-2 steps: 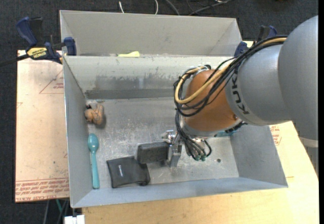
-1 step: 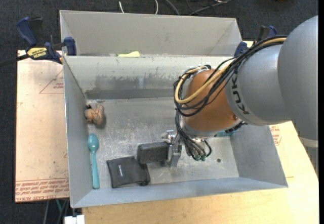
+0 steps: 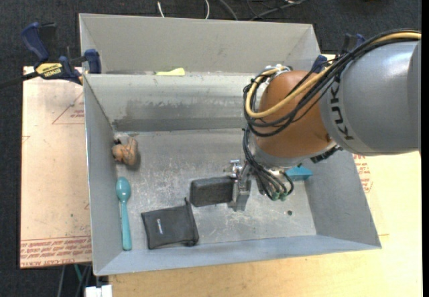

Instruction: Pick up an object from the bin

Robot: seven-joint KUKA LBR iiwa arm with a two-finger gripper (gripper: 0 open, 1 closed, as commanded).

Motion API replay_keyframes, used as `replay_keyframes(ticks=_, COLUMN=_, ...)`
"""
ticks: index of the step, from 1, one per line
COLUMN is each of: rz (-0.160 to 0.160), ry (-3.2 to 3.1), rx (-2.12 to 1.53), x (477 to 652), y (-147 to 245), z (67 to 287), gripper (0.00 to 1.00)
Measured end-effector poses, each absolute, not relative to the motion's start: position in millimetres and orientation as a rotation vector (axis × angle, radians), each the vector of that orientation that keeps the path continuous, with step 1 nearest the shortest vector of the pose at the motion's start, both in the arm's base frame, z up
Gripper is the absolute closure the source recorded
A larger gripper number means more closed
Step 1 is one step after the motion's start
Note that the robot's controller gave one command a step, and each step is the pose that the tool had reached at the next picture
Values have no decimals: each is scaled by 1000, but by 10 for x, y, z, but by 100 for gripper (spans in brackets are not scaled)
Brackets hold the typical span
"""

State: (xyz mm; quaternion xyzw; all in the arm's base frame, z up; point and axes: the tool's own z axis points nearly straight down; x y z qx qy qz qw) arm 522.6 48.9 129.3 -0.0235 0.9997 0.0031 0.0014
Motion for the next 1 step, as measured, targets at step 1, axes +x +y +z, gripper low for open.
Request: replay_keyframes(ticks=1, rz=10, ry=3138, rx=-102, x=5307, y=499, z=2057, gripper=100)
